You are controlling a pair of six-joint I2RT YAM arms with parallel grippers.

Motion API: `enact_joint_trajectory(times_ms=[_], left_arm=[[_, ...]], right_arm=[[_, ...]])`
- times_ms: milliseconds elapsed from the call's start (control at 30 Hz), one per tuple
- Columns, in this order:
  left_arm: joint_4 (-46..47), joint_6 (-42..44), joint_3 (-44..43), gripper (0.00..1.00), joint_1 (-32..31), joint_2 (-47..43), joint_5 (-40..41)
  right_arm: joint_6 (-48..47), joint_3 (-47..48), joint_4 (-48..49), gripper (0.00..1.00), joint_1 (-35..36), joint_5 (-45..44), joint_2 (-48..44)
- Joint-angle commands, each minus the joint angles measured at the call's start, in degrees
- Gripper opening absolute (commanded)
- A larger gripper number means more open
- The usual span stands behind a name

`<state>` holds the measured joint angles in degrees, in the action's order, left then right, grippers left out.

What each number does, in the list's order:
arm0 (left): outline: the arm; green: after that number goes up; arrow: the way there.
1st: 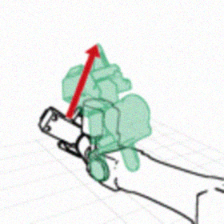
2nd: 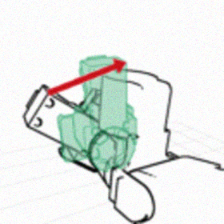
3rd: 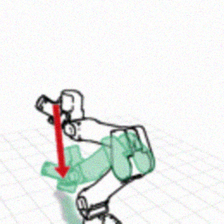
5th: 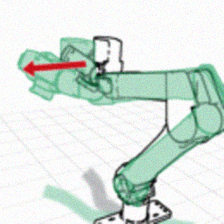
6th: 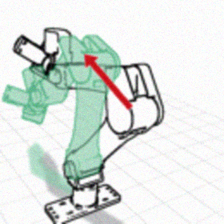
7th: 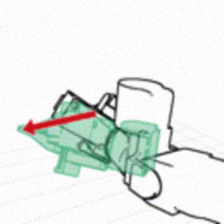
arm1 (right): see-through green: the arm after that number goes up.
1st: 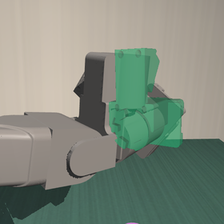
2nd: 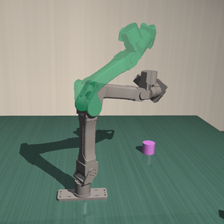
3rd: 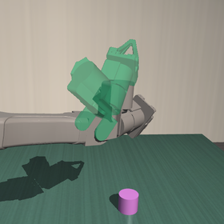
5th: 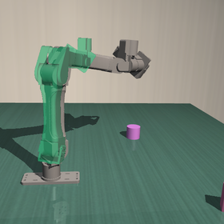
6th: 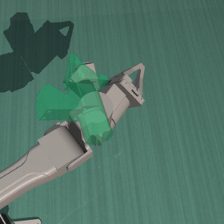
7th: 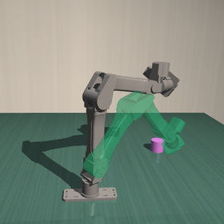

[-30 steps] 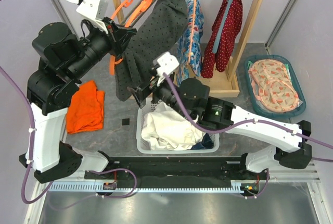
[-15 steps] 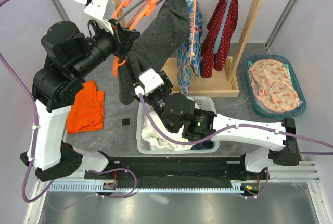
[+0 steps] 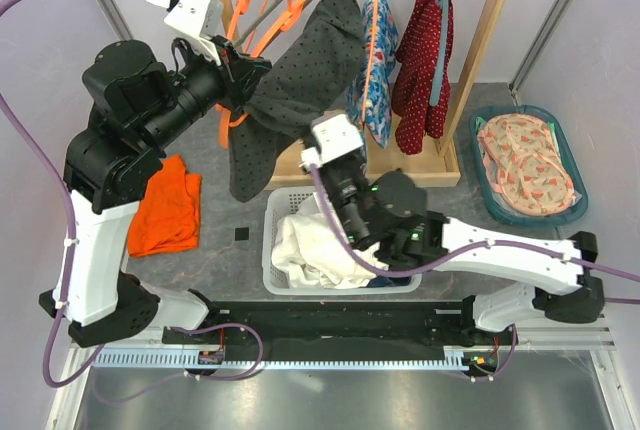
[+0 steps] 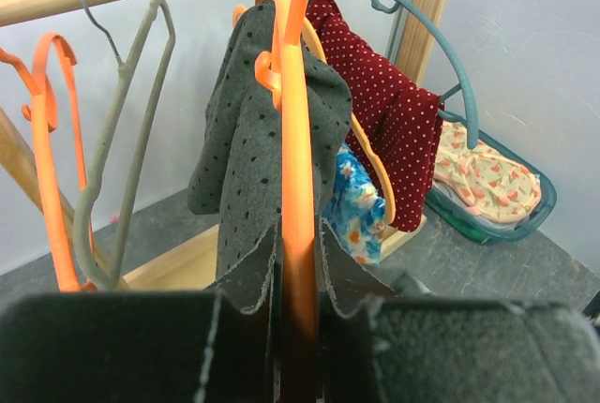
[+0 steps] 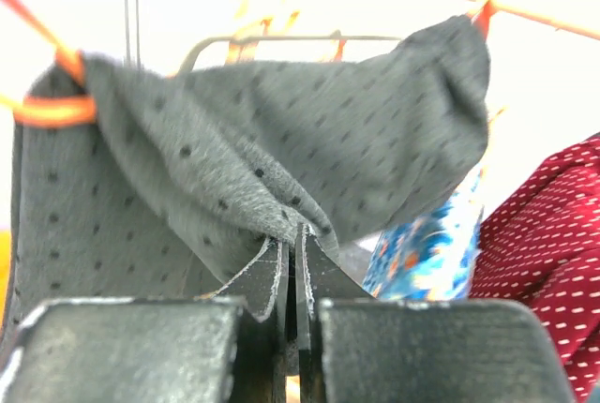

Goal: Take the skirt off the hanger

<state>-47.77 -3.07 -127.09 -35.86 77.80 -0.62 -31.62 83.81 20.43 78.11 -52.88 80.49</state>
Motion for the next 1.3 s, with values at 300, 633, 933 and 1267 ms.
enact_joint_trajectory(times_ms=[300,633,933,1267], left_arm=[[7.9,0.3,4.2,0.02,-0.1,1.1,2.8],[8.8,0.2,2.2,0.02,-0.1,3.5,4.0],[9.4,1.5,2.8,0.02,-0.1,3.2,6.4],[13.1,5.1,10.7,0.02,-0.1,0.4,12.7]], right_arm=[[7.9,8.0,-2.7,0.0,0.3,8.0,-28.1],[21.1,16.6,-17.7,0.0,0.2,21.0,-29.6],[21.6,20.2,-23.1,0.0,0.2,21.1,-22.3],[22.7,20.9,-23.2,0.0,0.3,22.2,-20.4]])
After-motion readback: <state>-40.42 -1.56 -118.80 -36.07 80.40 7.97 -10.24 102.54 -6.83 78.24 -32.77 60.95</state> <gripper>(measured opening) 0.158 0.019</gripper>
